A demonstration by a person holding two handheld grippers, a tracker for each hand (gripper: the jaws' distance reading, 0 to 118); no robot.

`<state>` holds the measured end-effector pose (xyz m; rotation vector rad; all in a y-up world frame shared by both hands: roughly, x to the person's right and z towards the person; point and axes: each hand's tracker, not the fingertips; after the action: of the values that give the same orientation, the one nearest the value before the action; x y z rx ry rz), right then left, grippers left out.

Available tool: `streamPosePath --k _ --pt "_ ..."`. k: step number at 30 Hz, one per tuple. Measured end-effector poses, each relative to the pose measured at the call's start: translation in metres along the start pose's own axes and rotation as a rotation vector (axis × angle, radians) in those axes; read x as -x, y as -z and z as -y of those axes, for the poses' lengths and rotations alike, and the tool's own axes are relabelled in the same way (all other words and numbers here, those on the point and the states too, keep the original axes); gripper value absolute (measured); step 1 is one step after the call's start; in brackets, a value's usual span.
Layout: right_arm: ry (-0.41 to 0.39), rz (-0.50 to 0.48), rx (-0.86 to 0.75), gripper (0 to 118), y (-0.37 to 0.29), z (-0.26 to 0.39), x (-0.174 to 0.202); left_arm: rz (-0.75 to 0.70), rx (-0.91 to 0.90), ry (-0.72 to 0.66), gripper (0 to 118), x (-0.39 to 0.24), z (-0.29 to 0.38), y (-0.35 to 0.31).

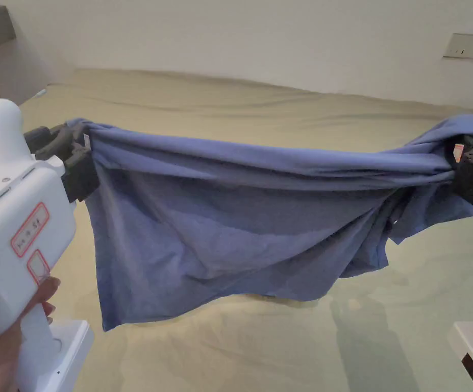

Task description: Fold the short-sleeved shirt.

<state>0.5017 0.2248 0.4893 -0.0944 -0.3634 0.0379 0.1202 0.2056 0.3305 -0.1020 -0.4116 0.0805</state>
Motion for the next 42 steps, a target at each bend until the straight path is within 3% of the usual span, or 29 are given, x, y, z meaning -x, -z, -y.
streamPosePath --k 8,12,22,31,42 --pt "-0.136 0.109 -0.186 12 -0.032 -0.068 0.014 0.015 -0.134 0.022 9 -0.012 -0.066 -0.008" --pt "-0.161 0.132 -0.226 12 -0.034 -0.1 0.013 0.025 -0.177 0.043 9 -0.014 -0.09 -0.002" --pt "-0.34 0.241 -0.236 12 0.016 -0.157 0.008 0.078 -0.193 0.089 9 -0.027 -0.136 0.044" --pt "-0.381 0.281 -0.162 12 0.112 -0.175 0.001 0.077 -0.127 0.152 9 -0.049 -0.159 0.133" --pt "-0.333 0.315 -0.057 12 0.238 -0.149 0.006 0.008 -0.046 0.159 9 -0.047 -0.147 0.27"
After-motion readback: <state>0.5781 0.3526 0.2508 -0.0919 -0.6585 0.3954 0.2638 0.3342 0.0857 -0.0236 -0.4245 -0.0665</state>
